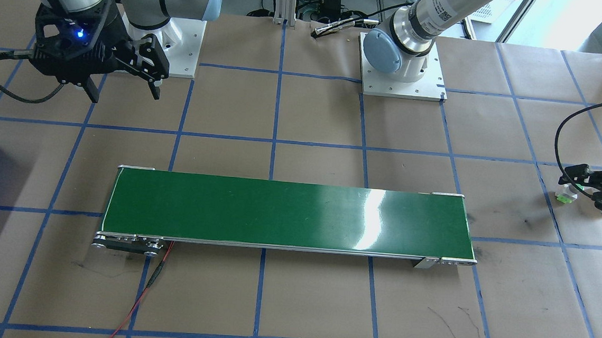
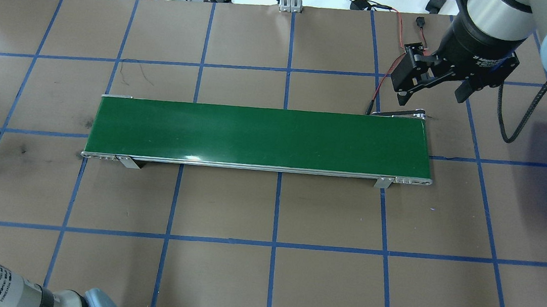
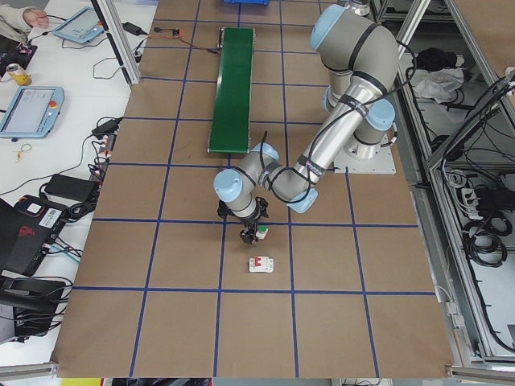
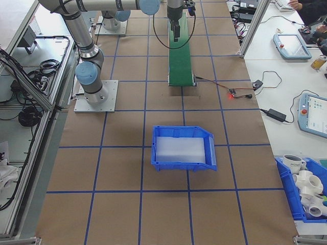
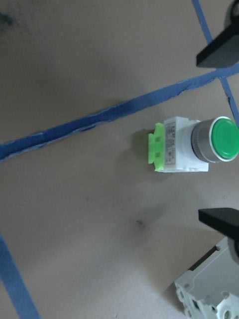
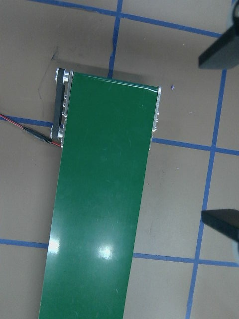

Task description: Move button from left to right

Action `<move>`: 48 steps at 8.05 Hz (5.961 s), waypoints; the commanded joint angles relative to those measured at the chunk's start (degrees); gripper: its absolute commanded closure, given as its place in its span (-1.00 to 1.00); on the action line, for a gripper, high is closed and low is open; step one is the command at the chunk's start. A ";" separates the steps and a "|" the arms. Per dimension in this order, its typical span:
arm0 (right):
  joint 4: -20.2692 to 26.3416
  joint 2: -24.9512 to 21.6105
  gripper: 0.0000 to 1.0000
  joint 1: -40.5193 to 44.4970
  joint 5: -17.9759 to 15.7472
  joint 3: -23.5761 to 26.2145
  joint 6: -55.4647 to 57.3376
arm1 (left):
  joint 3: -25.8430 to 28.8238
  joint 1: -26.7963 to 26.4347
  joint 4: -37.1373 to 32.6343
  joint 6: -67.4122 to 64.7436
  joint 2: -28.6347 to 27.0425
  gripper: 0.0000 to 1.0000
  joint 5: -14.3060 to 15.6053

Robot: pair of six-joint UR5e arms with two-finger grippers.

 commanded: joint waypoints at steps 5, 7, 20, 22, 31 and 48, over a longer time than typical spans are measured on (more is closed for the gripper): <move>0.00 0.00 -1.00 0.00 0.00 0.00 0.00 | -0.08 0.13 0.08 0.01 -2.54 -1.00 2.13; 0.00 0.00 -1.00 0.00 0.00 0.00 0.00 | -0.08 0.13 0.08 0.01 -2.54 -1.00 3.96; 0.00 0.00 -1.00 0.00 0.00 0.00 0.00 | 0.53 -14.60 -23.20 -22.96 25.03 1.00 -9.79; 0.00 0.00 -1.00 0.00 0.00 0.00 0.00 | 0.71 -23.30 -25.41 -37.63 27.52 1.00 -13.93; 0.09 0.00 -1.00 0.00 0.00 0.00 0.00 | 0.71 -29.67 -19.96 -45.69 10.13 1.00 -15.35; -0.09 0.52 -1.00 0.00 -0.09 0.17 0.96 | 1.85 -42.32 -25.15 -56.15 25.85 -1.00 -15.71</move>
